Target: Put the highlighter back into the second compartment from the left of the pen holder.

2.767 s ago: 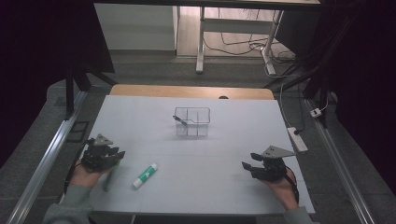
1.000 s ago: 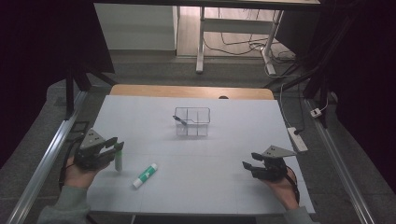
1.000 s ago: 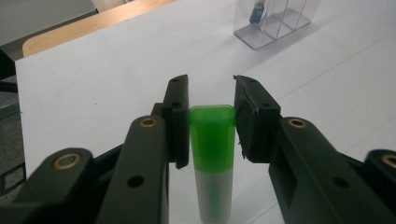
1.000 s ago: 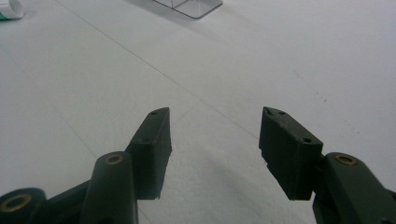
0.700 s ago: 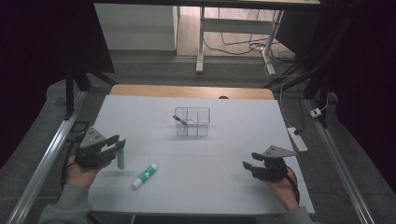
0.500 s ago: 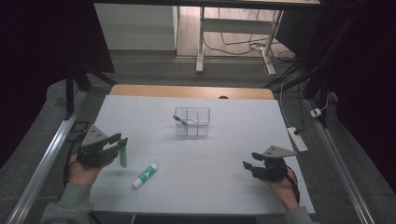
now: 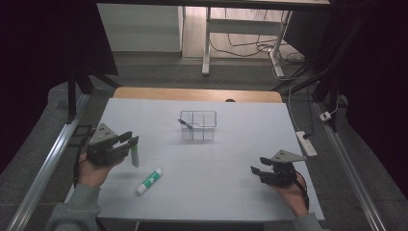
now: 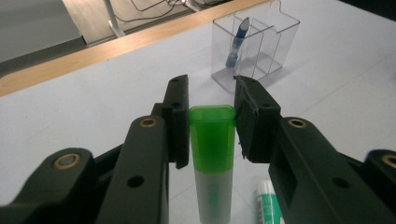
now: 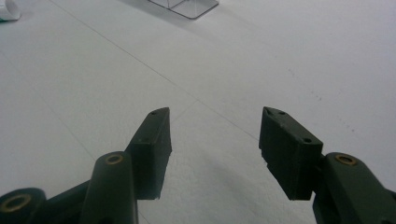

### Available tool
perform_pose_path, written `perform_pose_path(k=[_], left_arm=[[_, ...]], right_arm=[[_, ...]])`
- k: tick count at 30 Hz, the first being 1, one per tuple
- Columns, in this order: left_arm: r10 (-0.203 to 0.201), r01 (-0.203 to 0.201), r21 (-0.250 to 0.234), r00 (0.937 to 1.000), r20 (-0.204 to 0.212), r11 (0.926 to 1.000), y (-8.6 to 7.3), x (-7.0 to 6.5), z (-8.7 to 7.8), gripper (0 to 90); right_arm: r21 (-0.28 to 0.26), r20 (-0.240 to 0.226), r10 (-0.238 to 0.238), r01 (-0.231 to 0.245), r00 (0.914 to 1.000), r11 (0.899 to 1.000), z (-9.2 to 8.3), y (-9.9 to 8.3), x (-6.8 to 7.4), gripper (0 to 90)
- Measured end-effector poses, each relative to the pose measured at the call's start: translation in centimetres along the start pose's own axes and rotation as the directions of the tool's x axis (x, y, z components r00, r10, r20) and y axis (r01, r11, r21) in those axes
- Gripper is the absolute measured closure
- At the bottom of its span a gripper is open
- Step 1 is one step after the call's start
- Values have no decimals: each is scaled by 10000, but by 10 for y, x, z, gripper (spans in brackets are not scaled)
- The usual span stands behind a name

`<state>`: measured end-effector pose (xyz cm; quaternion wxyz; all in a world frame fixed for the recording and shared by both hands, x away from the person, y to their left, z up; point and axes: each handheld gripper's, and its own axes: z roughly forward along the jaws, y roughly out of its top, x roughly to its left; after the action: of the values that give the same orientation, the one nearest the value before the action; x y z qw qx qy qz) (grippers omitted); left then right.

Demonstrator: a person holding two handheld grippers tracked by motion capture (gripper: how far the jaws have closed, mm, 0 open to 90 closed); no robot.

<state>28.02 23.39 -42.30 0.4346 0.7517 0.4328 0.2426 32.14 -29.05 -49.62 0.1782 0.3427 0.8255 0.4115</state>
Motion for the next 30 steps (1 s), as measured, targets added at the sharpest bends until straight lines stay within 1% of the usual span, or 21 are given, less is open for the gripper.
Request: perform_pose_path(k=[3, 8, 12, 16, 30], left_arm=[[-6, 7, -113, 9999, 144, 9999, 6, -1, 5, 669], [112, -104, -288, 9995, 291, 9995, 17, -7, 13, 669], [181, -164, -441, 9991, 374, 9989, 25, -11, 17, 668], [319, -298, -472, 9984, 459, 9984, 31, -14, 20, 668], [277, -215, -692, 9955, 904, 9974, 45, -21, 33, 668]], right_arm=[[24, 30, -6, 6, 10000, 10000, 0, 0, 0, 434], [-66, 24, 52, -52, 10000, 10000, -1, -1, -1, 434], [-37, 51, 22, -22, 10000, 10000, -2, -1, -1, 434], [-36, 61, 38, -38, 10000, 10000, -2, -1, -1, 434], [-76, 39, 103, -103, 9999, 9999, -2, -2, -1, 434]])
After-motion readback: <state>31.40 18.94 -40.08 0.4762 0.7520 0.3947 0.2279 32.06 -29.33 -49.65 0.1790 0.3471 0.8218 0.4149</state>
